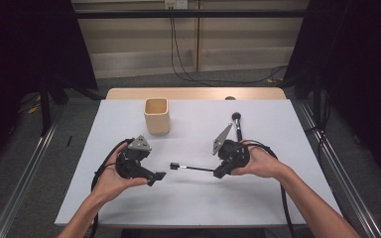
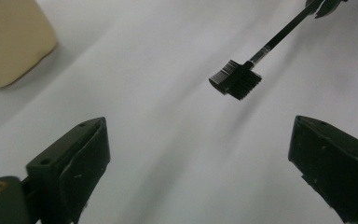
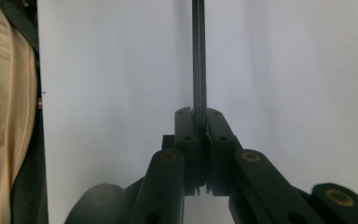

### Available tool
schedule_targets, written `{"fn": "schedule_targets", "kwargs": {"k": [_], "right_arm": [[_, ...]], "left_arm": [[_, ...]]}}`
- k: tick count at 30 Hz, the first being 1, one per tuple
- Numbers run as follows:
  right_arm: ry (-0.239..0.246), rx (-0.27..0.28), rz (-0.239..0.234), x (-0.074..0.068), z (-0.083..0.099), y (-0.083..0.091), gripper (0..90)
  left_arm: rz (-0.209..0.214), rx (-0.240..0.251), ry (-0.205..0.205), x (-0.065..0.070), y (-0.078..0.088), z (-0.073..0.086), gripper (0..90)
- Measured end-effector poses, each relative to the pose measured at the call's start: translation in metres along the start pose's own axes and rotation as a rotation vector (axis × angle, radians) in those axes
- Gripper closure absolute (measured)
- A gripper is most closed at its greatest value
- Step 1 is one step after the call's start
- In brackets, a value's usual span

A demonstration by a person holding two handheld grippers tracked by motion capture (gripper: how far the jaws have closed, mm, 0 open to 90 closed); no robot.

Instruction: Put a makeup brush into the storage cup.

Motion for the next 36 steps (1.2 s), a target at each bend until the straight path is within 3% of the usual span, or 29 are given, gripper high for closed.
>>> {"fn": "schedule_targets", "kwargs": {"k": [2,4,6,8,12,14,17,20,24,28,31,32,36], "right_arm": [[-0.026,0.018,0.010,0.001,0.003,0.001,86.1],[-0.035,0.032,0.021,0.002,0.004,0.002,86.1],[-0.043,0.056,0.033,0.003,0.006,0.004,86.1],[-0.061,0.081,0.086,0.006,0.008,0.005,86.1],[-0.106,0.129,0.100,0.004,0.015,0.003,86.1],[-0.120,0.154,0.110,0.004,0.018,0.004,86.1],[-0.146,0.181,0.122,0.003,0.021,0.004,86.1],[-0.175,0.201,0.129,0.000,0.023,0.003,86.1],[-0.181,0.223,0.147,-0.007,0.023,-0.002,86.2],[-0.211,0.302,0.158,-0.008,0.022,-0.003,86.2],[-0.225,0.333,0.167,-0.006,0.022,0.000,86.2],[-0.232,0.346,0.149,-0.006,0.022,0.000,86.2],[-0.230,0.377,0.157,-0.004,0.022,0.000,86.2]], "left_arm": [[-0.018,0.008,-0.008,0.001,0.005,0.003,4.7],[-0.049,0.022,0.017,0.000,0.010,0.005,4.7],[-0.044,0.049,0.019,0.001,0.015,0.008,4.1],[-0.041,0.079,0.029,0.001,0.018,0.010,3.3],[-0.073,0.115,0.034,0.001,0.019,0.018,3.4],[-0.090,0.143,0.061,0.000,0.022,0.018,3.0],[-0.108,0.171,0.066,0.000,0.026,0.018,3.5],[-0.063,0.174,0.072,0.005,0.026,0.019,4.4],[-0.091,0.187,0.060,0.006,0.028,0.020,4.6],[-0.104,0.203,0.067,0.008,0.031,0.022,4.6],[-0.122,0.200,0.050,0.010,0.031,0.022,4.6],[-0.121,0.199,0.047,0.011,0.031,0.022,4.7],[-0.118,0.200,0.045,0.013,0.028,0.022,4.6]]}}
Point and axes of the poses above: each handheld gripper's, and its own axes: y roughly backward along the jaws, z roughly out of its underside, x roughly to its right, the point moved 8 cm from there along -y, roughly forward along the jaws
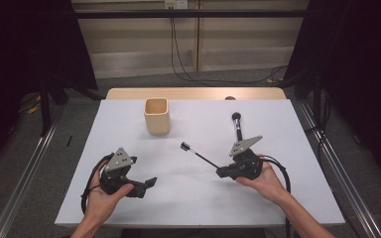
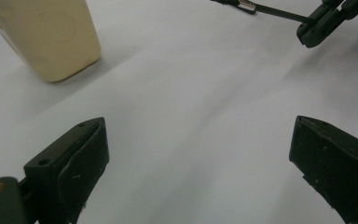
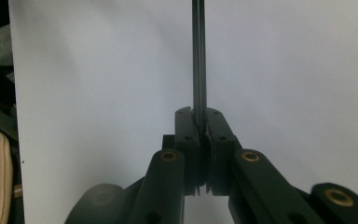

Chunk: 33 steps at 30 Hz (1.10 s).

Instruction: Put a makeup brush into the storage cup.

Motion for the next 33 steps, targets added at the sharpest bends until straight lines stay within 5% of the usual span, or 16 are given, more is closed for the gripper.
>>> {"fn": "schedule_targets", "kwargs": {"k": [10,22,27,33], "right_arm": [[-0.046,0.124,-0.021,-0.001,-0.003,0.000,86.3],[0.013,0.270,0.007,-0.009,-0.018,0.002,86.3],[0.004,0.314,0.003,-0.009,-0.021,0.004,86.3],[0.006,0.353,-0.017,-0.011,-0.026,0.006,86.3]], "left_arm": [[-0.008,0.004,0.000,0.001,-0.011,0.005,4.3],[-0.022,0.034,-0.002,0.004,-0.008,0.002,4.1],[-0.062,0.055,-0.002,0.001,-0.008,0.000,4.1],[-0.054,0.077,-0.008,0.004,-0.011,-0.008,4.1]]}}
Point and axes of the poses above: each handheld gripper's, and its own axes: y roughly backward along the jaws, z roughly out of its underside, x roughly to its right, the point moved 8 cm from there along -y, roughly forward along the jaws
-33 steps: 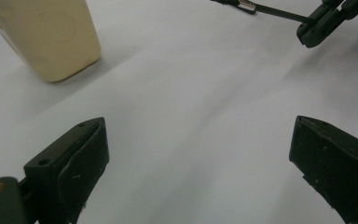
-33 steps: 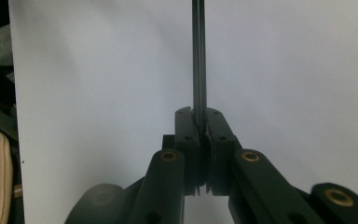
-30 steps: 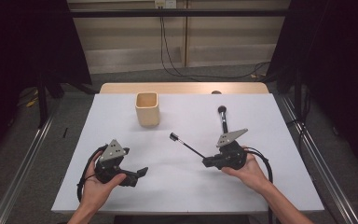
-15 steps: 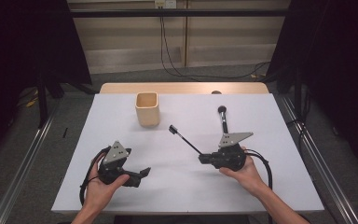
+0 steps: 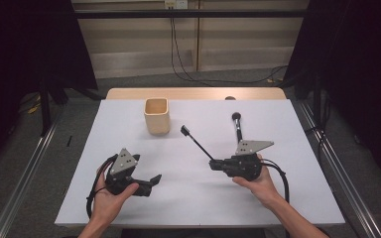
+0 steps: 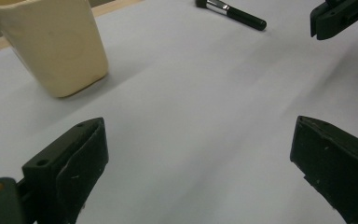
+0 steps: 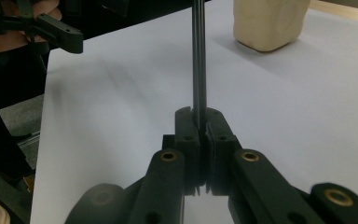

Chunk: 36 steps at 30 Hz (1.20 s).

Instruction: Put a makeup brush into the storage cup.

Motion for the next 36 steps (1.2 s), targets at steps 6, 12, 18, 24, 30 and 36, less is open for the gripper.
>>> {"fn": "schedule_targets", "kwargs": {"k": [6,12,18,24,30,36], "right_arm": [[0.001,0.030,-0.030,-0.004,-0.004,-0.001,86.3],[0.027,0.040,-0.041,-0.009,-0.007,-0.002,86.2],[0.033,0.054,-0.039,-0.010,-0.009,-0.002,86.2],[0.035,0.062,-0.042,-0.010,-0.010,-0.003,86.2],[0.041,0.056,-0.043,-0.011,-0.010,-0.005,86.2],[0.044,0.054,-0.040,-0.011,-0.010,-0.005,86.2]], "left_arm": [[-0.028,0.092,0.016,0.001,-0.005,-0.019,4.2],[-0.007,0.121,0.019,0.006,-0.012,-0.025,4.2],[0.030,0.149,0.023,0.015,-0.015,-0.030,4.5],[0.066,0.148,0.005,0.024,-0.024,-0.036,4.3],[0.086,0.157,-0.014,0.031,-0.034,-0.047,4.6],[0.089,0.194,-0.045,0.039,-0.040,-0.056,4.8]]}}
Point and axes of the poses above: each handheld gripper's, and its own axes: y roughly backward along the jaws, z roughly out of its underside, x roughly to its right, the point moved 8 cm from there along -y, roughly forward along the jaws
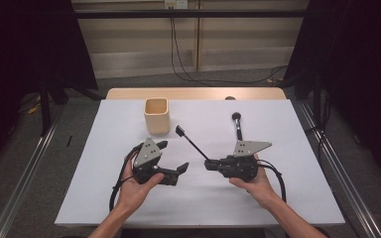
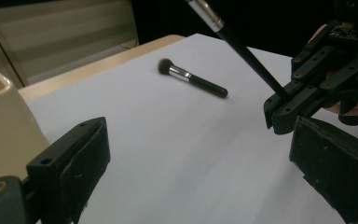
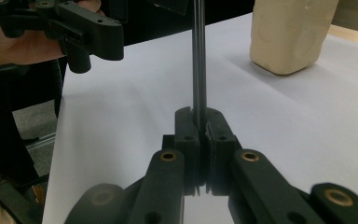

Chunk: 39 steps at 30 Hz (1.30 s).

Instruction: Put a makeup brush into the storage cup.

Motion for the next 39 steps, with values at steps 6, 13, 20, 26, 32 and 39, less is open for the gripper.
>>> {"fn": "schedule_targets", "kwargs": {"k": [6,13,20,26,32,39], "right_arm": [[0.001,0.002,0.001,0.000,-0.001,0.001,86.2],[0.009,0.008,0.006,0.000,-0.002,0.000,86.2],[0.011,0.002,0.005,0.000,0.000,-0.002,86.2],[0.004,-0.002,0.003,0.001,0.001,-0.003,86.2],[0.006,-0.006,0.001,0.000,0.002,-0.003,86.2],[0.002,-0.023,-0.001,0.000,0.006,-0.005,86.2]], "left_arm": [[0.031,0.082,0.022,0.008,-0.009,-0.009,4.8],[0.069,0.094,0.046,0.014,-0.019,-0.014,4.1],[0.109,0.109,0.058,0.016,-0.028,-0.015,1.6],[0.098,0.102,0.066,0.016,-0.036,-0.016,3.0],[0.086,0.126,0.082,0.012,-0.041,-0.019,15.1],[0.074,0.131,0.118,0.007,-0.038,-0.020,29.2]]}}
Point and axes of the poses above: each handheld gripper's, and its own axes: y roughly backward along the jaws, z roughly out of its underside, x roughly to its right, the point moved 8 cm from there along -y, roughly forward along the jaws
